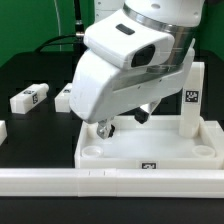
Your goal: Assemble desk
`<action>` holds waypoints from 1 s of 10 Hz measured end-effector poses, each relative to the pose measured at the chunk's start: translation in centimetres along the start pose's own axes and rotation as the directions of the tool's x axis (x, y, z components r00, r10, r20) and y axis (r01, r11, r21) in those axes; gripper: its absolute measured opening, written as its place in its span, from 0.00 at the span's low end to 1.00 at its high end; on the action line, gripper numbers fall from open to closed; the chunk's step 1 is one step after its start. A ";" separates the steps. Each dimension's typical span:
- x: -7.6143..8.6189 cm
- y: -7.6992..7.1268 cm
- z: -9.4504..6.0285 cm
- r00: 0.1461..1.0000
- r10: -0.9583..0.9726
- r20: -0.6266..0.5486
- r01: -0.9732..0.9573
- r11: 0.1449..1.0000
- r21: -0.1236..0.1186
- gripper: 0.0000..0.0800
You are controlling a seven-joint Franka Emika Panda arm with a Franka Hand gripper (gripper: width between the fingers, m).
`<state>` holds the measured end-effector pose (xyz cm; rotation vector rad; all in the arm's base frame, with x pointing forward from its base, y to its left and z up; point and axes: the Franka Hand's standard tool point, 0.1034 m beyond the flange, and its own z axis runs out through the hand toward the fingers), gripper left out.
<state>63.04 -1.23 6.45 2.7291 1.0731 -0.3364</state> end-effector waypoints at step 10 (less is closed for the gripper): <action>-5.6 3.4 0.6 0.899 0.428 0.094 -0.438 0.873 0.216 0.81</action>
Offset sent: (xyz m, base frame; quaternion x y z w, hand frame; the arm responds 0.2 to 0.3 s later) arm 0.0027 -0.0361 0.0111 0.1254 -0.0243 0.1887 0.9737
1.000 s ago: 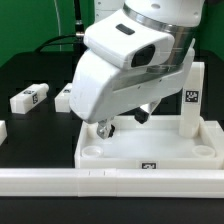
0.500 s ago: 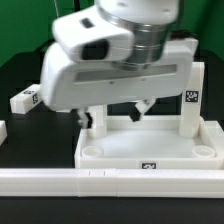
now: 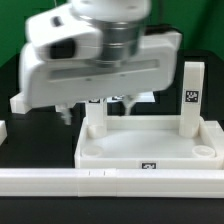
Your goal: Assemble desk
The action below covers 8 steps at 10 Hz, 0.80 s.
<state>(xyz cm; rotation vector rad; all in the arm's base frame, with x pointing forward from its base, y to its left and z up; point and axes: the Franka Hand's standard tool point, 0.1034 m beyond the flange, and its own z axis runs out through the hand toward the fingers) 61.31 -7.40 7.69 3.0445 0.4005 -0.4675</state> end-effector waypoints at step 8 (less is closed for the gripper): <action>-4.7 4.6 1.7 0.969 0.225 0.100 -0.232 0.970 0.068 0.81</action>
Offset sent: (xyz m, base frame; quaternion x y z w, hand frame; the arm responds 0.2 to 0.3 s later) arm 0.0000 0.0000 0.0000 0.0000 0.0000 0.0000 1.0000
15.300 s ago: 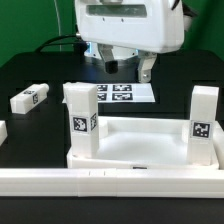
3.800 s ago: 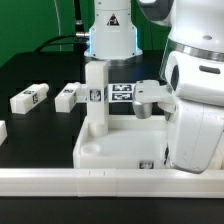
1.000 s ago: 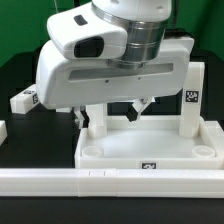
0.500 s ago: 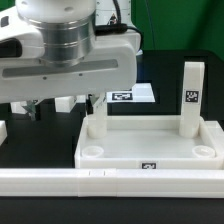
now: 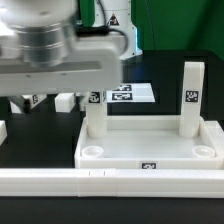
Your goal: Assemble desk
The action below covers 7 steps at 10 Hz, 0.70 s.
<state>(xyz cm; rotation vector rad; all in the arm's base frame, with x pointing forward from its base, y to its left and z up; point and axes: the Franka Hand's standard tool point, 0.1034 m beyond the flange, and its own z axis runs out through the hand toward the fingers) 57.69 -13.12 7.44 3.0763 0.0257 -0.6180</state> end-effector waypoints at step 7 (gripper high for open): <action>-3.7 4.7 2.0 0.987 0.120 0.106 -0.125 0.991 0.047 0.81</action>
Offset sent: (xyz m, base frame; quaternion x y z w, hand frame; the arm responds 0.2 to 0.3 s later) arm 0.0000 0.0000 0.0000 0.0000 0.0000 0.0000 1.0000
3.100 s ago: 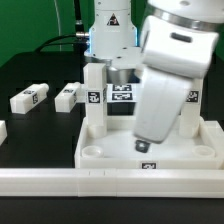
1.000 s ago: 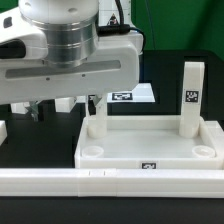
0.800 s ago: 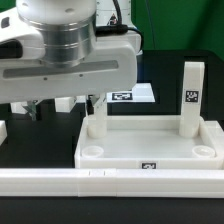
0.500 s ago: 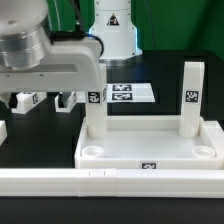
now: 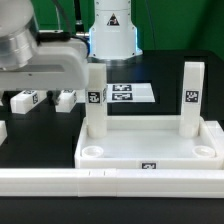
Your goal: Assemble desk
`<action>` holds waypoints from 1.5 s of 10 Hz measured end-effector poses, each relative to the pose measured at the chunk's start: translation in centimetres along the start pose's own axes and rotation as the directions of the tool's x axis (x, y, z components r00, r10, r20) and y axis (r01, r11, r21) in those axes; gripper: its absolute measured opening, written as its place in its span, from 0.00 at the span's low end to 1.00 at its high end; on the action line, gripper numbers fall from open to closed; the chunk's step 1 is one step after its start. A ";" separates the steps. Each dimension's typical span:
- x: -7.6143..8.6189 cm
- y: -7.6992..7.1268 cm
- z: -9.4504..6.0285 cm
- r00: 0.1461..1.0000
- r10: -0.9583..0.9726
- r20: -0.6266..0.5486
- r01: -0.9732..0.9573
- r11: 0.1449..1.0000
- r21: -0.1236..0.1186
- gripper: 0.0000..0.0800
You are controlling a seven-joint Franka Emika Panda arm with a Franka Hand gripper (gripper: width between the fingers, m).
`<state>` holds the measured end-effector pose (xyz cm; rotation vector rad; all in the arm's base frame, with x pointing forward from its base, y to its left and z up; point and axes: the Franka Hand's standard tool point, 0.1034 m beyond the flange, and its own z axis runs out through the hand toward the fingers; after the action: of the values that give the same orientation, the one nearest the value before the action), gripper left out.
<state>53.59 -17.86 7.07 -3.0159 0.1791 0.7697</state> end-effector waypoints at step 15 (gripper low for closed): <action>-6.6 0.2 6.3 0.927 0.275 0.254 -0.344 0.894 0.288 0.81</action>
Offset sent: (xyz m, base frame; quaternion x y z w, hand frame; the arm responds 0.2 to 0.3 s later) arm -0.0385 0.0179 -0.0001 0.0784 -0.0538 0.1075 0.9896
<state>44.75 -17.06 4.69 -2.5995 0.7223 0.9591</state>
